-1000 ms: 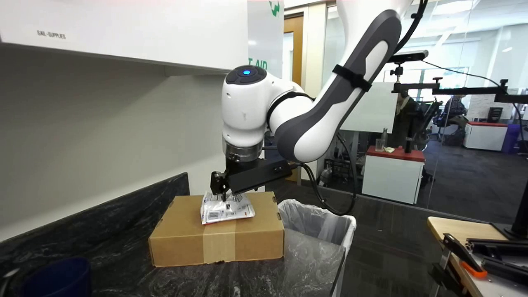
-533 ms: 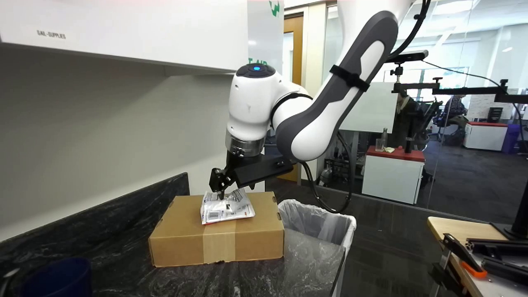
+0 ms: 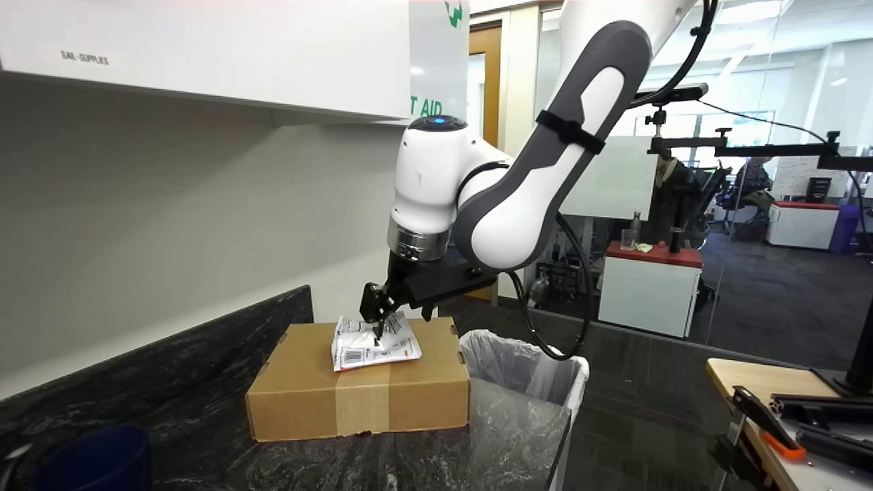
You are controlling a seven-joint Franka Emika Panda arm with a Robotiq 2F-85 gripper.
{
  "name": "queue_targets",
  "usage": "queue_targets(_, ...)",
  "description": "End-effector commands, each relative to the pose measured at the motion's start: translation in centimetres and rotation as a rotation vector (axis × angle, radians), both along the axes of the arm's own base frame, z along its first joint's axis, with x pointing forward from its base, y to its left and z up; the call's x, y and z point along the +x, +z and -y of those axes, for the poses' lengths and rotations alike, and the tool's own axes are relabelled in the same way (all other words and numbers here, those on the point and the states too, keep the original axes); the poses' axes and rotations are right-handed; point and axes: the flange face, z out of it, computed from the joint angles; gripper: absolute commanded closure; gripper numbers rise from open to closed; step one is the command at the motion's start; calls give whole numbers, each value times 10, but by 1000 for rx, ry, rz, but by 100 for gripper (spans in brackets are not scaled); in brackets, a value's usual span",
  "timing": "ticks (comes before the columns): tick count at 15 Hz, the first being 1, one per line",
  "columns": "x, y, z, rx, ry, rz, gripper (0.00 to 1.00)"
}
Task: Throw the paper, can, and packet in the bin
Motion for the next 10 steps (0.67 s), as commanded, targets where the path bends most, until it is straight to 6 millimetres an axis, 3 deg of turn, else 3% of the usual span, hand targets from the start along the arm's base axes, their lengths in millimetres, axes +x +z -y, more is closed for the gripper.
queue_targets(1, -13, -1, 0, 17, 52, -8, 0)
queue_targets(3, -14, -1, -6, 16, 90, -15, 0)
queue_targets(4, -5, -7, -12, 6, 106, -17, 0)
queue_targets(8, 1, -1, -23, -10, 153, -9, 0)
queue_targets(9, 1, -1, -24, -12, 157, -4, 25)
queue_targets(10, 1, -1, -24, -11, 162, -1, 26)
